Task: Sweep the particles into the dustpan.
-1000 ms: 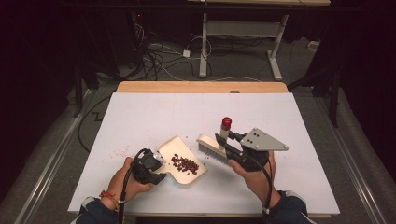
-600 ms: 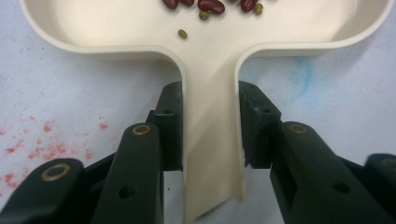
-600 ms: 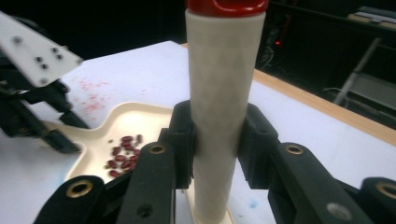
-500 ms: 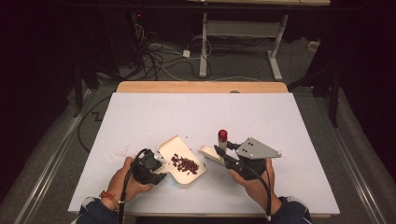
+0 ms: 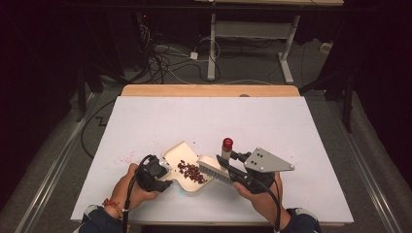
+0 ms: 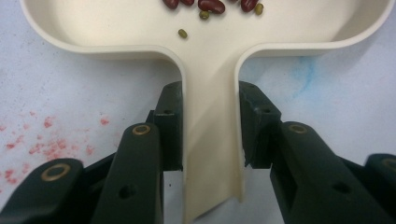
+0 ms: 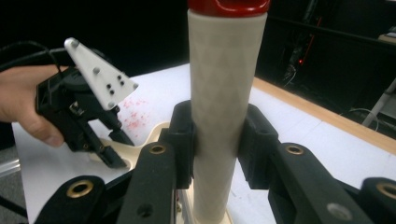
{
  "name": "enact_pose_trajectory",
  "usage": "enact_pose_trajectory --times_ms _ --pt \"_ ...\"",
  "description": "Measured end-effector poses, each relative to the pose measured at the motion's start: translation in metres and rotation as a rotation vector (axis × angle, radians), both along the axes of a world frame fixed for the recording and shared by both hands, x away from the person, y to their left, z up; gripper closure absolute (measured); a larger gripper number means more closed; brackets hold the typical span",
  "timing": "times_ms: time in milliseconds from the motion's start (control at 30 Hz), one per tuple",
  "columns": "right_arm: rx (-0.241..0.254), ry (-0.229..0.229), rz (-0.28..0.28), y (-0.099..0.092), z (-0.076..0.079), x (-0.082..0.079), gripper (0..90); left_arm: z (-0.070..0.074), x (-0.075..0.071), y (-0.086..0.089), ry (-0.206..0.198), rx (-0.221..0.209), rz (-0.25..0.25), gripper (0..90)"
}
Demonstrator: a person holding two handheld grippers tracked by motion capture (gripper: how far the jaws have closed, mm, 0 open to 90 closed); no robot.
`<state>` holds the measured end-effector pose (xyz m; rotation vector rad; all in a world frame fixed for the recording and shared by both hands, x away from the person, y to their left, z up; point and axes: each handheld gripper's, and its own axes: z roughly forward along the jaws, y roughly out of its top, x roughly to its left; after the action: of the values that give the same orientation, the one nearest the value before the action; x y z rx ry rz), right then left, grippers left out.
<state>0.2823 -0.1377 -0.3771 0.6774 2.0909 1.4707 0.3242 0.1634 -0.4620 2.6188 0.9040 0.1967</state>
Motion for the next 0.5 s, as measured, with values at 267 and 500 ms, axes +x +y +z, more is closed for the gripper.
enact_pose_trajectory --times_ms 267,500 --pt "0.023 -0.079 -0.093 -0.015 0.006 0.026 69.9 -0.001 0.001 0.002 0.011 -0.009 0.007 64.0" --pt "0.000 -0.099 -0.149 -0.001 -0.002 0.071 69.9 -0.001 0.002 0.004 0.022 -0.019 0.009 64.0"
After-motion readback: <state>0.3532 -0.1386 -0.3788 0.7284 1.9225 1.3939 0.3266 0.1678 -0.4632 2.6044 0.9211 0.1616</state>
